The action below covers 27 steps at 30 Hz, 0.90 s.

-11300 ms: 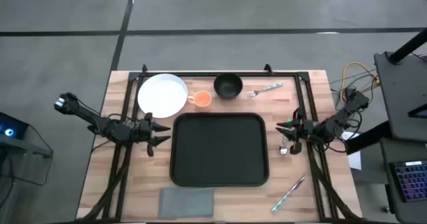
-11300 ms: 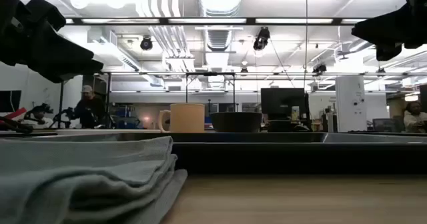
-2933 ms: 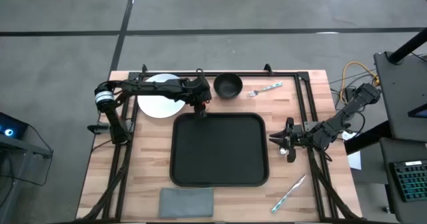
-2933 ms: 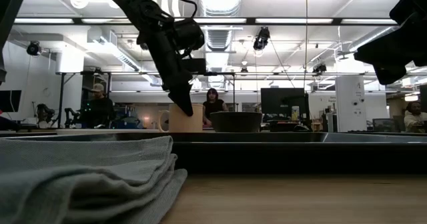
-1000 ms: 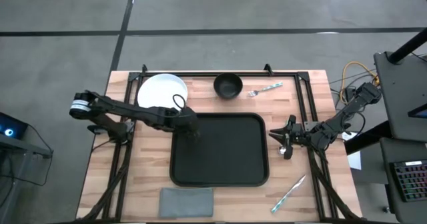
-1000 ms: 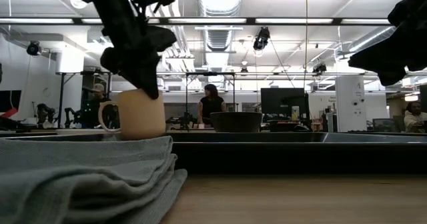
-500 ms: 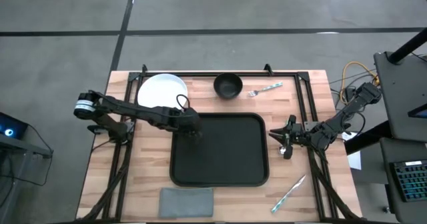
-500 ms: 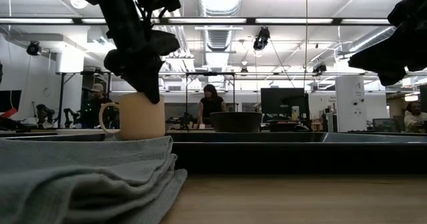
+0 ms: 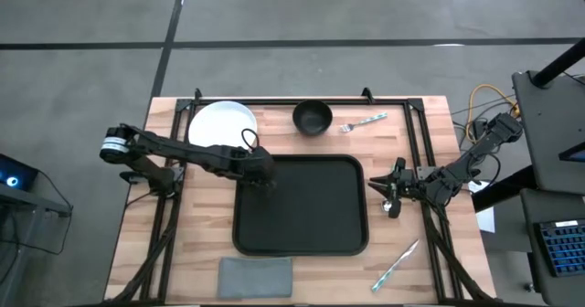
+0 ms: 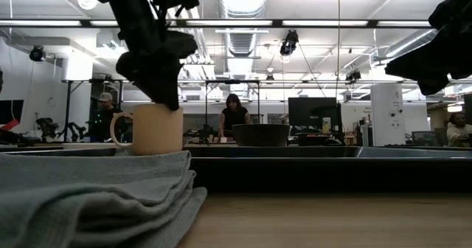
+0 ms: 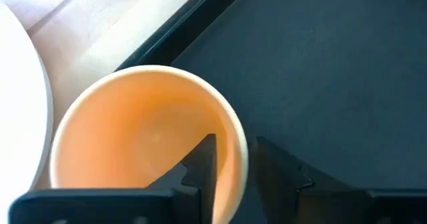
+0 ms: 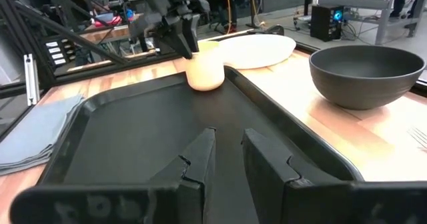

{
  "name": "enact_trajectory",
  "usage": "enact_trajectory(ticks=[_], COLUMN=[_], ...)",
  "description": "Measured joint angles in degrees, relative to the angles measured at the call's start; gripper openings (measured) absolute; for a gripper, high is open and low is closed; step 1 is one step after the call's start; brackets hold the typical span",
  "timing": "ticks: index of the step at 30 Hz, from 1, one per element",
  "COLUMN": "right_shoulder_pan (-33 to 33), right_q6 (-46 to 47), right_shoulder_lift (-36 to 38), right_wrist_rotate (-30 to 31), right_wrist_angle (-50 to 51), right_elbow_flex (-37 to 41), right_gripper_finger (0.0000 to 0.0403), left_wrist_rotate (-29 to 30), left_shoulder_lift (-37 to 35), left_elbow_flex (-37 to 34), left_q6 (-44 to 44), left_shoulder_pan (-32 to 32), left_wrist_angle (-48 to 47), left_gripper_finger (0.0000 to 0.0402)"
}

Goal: Set up tray
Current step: Put the yellow cup on the top left of the black serving tray, then put the white plate in the center of the black serving tray

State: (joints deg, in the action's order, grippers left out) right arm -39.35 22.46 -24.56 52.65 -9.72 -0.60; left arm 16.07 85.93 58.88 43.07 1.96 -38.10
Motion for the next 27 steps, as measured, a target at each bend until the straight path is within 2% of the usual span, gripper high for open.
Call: enact_trajectory(ticks=[5, 8, 11, 14, 18, 22, 27], right_shoulder_pan=[0.0, 0.0, 0.0, 0.0, 0.0, 0.0, 0.0], right_q6=[0.0, 0.2, 1.2, 3.0, 4.2, 4.2, 4.1], right_shoulder_lift=[0.0, -0.4, -1.1, -2.4, -4.0, -4.9, -5.3], right_wrist_rotate=[0.0, -0.1, -0.2, -0.2, -0.2, -0.2, -0.6], right_wrist_angle=[0.1, 0.1, 0.1, 0.1, 0.1, -1.1, -2.8], right_elbow_flex=[0.0, 0.0, 0.0, 0.0, 0.0, 0.0, 0.0], right_gripper_finger=[0.0068, 0.0068, 0.0068, 0.0068, 0.0068, 0.0068, 0.007], left_wrist_rotate=[-2.7, -1.9, 3.2, 8.2, 7.8, 5.5, -0.1], left_shoulder_lift=[-1.9, -3.4, -4.7, -6.7, -10.2, -14.3, -19.2], left_elbow_flex=[6.4, 13.0, 17.1, 17.6, 13.8, 7.2, -3.2], left_q6=[-3.4, -11.7, -18.7, -25.1, -35.4, -37.4, -41.3], left_shoulder_pan=[0.7, 1.9, 2.8, 2.7, 0.1, -4.4, -9.7], left_wrist_angle=[-3.8, -15.9, -29.7, -36.1, -36.6, -35.9, -29.9], left_gripper_finger=[0.011, 0.0114, 0.0114, 0.0114, 0.0114, 0.0114, 0.0114])
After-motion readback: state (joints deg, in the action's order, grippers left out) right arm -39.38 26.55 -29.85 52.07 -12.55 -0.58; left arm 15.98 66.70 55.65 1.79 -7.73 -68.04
